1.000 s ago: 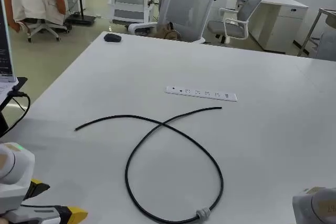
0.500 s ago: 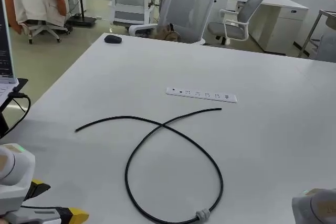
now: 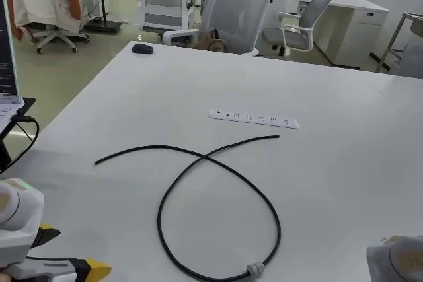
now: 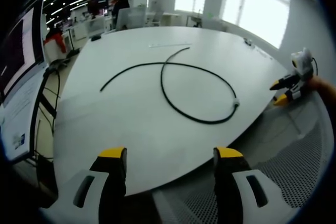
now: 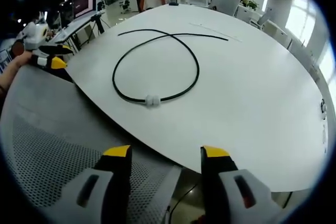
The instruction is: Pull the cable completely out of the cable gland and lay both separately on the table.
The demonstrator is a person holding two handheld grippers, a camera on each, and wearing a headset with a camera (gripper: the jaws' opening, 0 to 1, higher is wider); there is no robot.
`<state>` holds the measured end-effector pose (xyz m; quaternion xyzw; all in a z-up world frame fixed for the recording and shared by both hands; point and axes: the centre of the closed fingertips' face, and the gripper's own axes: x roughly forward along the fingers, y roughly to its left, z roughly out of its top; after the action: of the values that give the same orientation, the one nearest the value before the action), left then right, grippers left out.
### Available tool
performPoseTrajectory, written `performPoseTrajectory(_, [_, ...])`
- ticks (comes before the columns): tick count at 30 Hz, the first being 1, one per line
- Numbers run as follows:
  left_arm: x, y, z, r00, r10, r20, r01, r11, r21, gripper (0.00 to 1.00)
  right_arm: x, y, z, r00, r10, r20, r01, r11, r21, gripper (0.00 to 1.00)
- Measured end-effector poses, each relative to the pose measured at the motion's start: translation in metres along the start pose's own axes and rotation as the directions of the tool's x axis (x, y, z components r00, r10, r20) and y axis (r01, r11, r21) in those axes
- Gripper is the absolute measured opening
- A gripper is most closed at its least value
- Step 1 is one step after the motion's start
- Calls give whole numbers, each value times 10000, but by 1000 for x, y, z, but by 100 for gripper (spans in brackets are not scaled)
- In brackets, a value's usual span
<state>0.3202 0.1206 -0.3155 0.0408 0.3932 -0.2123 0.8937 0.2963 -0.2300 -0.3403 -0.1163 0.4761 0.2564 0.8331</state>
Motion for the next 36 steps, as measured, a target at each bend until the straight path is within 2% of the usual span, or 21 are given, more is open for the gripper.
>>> performPoseTrajectory(6, [1, 0, 1, 10000, -27, 43, 26, 10000, 42, 71, 0, 1, -2, 10000, 13, -88, -12, 10000, 43, 56])
performPoseTrajectory(9, [1, 5, 0, 9999, 97, 54, -96, 9998, -170, 77, 0, 1, -2, 10000, 16, -96, -16, 10000, 37, 56])
performPoseTrajectory(13, [1, 3, 2, 9998, 14, 199, -11, 9999, -112, 75, 0, 0, -2, 9999, -40, -108, 40, 10000, -49, 57])
performPoseTrajectory(23, [3, -1, -1, 9997, -228, 15, 228, 9996, -172, 73, 1, 2, -2, 9999, 56, -104, -57, 10000, -24, 56])
performPoseTrajectory(28, [4, -3, -3, 9995, -290, -137, 291, 9995, 96, 73, 1, 2, -2, 9999, 95, -78, -95, 10000, -15, 56])
performPoseTrajectory(32, [4, -3, 0, 9997, -260, -37, 261, 9992, 310, 72, 1, 2, -2, 9999, 103, -38, -103, 9999, 52, 55])
performPoseTrajectory(36, [4, -3, 0, 9997, -195, -138, 202, 9984, 527, 70, 1, 2, -2, 9999, 136, -58, -135, 9999, 95, 55])
